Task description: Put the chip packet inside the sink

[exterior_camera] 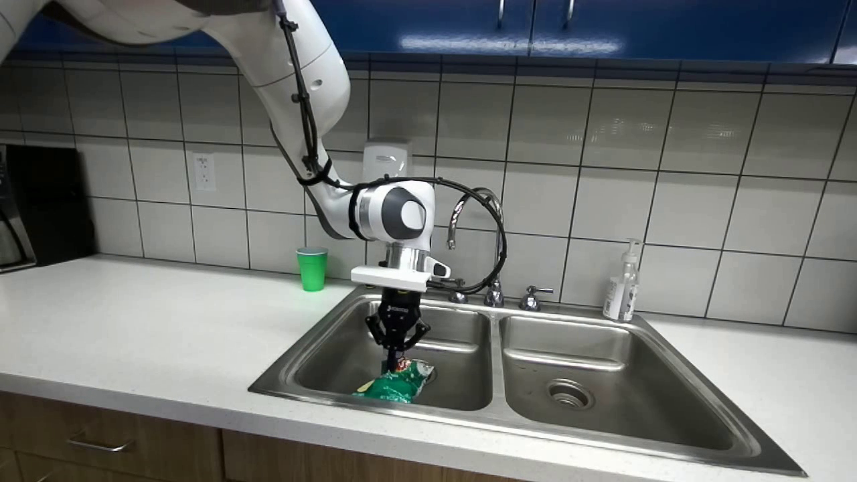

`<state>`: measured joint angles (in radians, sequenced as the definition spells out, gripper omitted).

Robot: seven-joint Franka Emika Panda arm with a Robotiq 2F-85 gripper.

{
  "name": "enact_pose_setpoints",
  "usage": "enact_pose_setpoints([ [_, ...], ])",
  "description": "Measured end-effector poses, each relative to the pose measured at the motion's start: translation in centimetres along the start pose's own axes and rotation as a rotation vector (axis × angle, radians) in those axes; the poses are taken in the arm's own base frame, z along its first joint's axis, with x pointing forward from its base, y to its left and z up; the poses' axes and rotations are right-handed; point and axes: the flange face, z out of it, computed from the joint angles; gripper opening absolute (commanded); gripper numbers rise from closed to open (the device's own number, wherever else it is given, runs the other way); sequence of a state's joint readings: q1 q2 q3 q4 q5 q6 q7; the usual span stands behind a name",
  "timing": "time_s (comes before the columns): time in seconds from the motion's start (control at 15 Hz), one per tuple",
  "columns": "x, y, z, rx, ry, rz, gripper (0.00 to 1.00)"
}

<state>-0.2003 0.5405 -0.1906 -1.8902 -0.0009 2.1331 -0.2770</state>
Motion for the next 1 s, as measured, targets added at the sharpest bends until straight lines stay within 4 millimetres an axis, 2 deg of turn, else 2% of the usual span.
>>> enact_pose_setpoints([
  [0.93,0.5,0.9,4.5,0.020,-0.050,-0.018,0.00],
  [1.0,0.6,0.9,4.7,0.020,-0.053,-0.019,0.26],
])
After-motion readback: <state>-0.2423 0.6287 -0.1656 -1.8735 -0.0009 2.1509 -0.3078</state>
